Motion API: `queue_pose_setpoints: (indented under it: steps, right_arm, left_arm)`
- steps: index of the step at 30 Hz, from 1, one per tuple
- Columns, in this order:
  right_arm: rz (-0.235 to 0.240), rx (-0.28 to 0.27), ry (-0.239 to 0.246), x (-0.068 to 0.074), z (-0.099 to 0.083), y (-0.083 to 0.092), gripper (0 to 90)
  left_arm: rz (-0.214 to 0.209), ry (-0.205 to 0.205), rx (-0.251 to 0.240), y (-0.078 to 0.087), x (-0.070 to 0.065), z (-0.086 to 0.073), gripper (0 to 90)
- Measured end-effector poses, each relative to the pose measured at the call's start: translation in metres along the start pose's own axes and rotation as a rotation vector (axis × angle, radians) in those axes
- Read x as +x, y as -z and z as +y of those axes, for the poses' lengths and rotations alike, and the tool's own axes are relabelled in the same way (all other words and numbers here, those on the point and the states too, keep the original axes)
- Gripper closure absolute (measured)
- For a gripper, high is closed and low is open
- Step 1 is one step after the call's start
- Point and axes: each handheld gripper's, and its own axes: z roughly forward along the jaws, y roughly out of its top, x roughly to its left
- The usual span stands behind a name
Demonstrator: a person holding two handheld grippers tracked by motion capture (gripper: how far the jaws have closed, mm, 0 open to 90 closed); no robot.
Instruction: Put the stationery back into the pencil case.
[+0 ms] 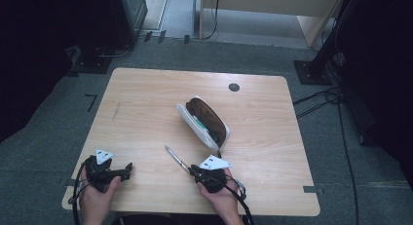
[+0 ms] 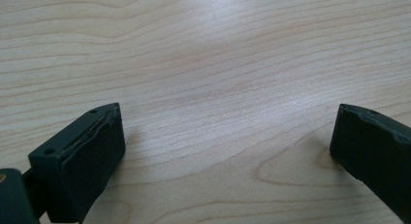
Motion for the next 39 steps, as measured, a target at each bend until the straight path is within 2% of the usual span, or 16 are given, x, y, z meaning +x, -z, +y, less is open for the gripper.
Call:
queue_pose_setpoints:
  steps: [2, 5, 9, 14, 24, 31, 39]
  right_arm:
    - [-0.027, 0.0, -0.051, -0.004, 0.001, -0.001, 84.9]
    - [-0.034, 0.003, -0.071, -0.006, 0.002, -0.003, 84.4]
    - [0.002, -0.002, -0.118, -0.007, 0.005, -0.011, 80.4]
    - [0.021, 0.012, -0.15, -0.008, 0.007, -0.018, 80.8]
    - [0.063, 0.008, -0.166, -0.003, 0.008, -0.019, 79.0]
    - [0.057, 0.013, -0.17, -0.002, 0.007, -0.021, 79.2]
    - [0.049, 0.02, -0.152, 0.001, 0.007, -0.023, 76.7]
  left_arm:
    - [0.0, -0.001, 0.0, 0.0, 0.0, 0.0, 0.0]
    - [0.0, 0.0, 0.0, 0.0, 0.0, 0.0, 0.0]
    - [0.0, -0.001, 0.0, 0.0, 0.0, 0.0, 0.0]
    - [0.0, 0.0, 0.0, 0.0, 0.0, 0.0, 0.0]
    - [0.0, 0.0, 0.0, 0.0, 0.0, 0.0, 0.0]
    - [0.0, 0.0, 0.0, 0.0, 0.0, 0.0, 0.0]
    - [0.0, 0.0, 0.0, 0.0, 0.0, 0.0, 0.0]
